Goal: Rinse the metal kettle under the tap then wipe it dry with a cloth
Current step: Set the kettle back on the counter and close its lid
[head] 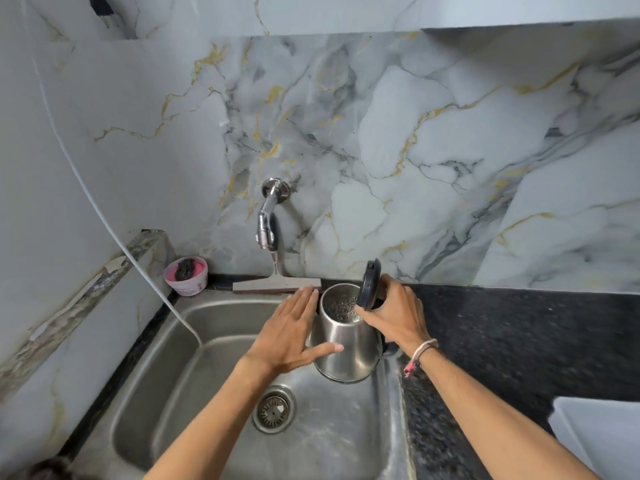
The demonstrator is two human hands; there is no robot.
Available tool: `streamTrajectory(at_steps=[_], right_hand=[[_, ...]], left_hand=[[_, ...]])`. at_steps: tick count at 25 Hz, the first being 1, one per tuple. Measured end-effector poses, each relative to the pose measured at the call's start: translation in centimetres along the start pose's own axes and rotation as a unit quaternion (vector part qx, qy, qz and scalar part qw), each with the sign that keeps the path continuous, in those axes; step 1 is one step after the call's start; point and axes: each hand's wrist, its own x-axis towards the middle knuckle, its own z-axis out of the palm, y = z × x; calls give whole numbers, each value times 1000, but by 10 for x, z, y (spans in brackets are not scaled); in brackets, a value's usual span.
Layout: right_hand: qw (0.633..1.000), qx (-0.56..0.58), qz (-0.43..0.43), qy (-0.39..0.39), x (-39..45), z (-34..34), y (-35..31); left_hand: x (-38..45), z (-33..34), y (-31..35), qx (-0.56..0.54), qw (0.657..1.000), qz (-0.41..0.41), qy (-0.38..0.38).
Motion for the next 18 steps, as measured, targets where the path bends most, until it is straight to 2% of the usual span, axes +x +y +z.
streamTrajectory(at_steps=[3,8,13,18], right_hand=[[1000,-1,-19,-5,-24,-45,35],[999,-4,-29,-37,-68,-114,107],[998,22,-19,-57,-104,-148,168],[995,54,-46,-68,-111,-157,197]], left_hand=[[-1,13,55,65,997,27,37],[-8,54,161,64,995,30,75],[-20,90,232,58,997,19,40],[-19,97,257,63,998,13,27]])
